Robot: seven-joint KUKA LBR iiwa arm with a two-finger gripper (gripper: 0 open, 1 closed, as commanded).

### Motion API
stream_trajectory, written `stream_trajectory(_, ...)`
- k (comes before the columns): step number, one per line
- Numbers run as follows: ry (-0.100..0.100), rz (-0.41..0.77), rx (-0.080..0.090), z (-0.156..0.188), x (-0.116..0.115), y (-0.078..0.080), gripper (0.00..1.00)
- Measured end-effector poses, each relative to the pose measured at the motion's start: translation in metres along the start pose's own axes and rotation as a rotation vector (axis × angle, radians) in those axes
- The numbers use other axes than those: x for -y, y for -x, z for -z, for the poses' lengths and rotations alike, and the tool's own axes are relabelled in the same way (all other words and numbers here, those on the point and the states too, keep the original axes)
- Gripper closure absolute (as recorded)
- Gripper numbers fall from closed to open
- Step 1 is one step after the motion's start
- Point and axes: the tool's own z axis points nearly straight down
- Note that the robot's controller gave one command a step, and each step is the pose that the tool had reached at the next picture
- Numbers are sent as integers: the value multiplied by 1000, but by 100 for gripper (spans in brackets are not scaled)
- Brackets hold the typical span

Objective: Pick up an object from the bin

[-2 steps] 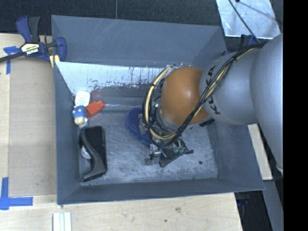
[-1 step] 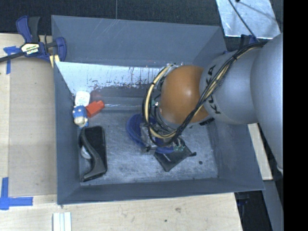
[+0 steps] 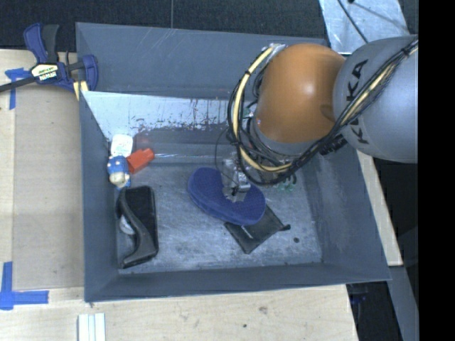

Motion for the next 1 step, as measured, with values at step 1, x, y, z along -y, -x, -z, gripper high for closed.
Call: stream_trajectory(1, 0, -1, -9, -5, 0, -2, 0)
